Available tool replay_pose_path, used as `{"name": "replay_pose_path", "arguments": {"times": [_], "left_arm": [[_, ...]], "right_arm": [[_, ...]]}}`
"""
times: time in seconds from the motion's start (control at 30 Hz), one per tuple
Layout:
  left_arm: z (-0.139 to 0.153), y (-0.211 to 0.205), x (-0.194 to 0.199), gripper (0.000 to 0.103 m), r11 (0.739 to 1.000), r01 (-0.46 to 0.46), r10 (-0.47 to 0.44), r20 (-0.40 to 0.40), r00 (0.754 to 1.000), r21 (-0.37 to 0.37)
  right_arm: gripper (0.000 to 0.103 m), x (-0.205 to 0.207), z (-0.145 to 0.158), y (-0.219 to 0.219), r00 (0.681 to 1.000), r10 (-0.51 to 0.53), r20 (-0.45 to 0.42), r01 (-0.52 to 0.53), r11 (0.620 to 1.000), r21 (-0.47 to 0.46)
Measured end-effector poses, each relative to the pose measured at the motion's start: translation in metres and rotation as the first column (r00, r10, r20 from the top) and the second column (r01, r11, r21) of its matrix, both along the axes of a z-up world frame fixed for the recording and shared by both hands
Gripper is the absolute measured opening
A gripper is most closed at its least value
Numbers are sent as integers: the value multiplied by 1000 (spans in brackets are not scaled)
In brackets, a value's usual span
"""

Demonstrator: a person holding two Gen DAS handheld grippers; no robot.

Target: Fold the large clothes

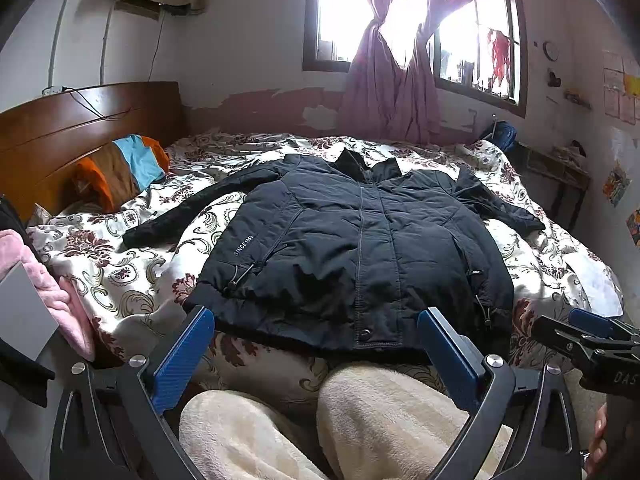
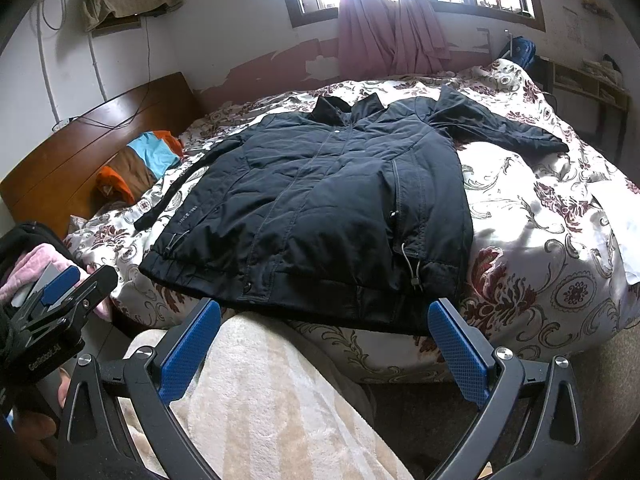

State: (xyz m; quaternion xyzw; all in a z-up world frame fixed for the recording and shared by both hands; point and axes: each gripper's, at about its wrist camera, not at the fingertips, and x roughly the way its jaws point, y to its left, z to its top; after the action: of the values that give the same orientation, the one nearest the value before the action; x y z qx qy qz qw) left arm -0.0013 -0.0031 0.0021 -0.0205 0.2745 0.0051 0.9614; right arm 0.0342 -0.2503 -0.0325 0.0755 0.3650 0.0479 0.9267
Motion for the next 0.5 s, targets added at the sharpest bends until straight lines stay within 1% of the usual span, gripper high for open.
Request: {"name": "replay_pose_path", "arguments": {"times": [0.5], "left_arm": [[0,0,0,102,1000,1,-1,1,1000,0]], "right_arm": [[102,1,-1,0,1000,0,-3,0,1000,1]]}}
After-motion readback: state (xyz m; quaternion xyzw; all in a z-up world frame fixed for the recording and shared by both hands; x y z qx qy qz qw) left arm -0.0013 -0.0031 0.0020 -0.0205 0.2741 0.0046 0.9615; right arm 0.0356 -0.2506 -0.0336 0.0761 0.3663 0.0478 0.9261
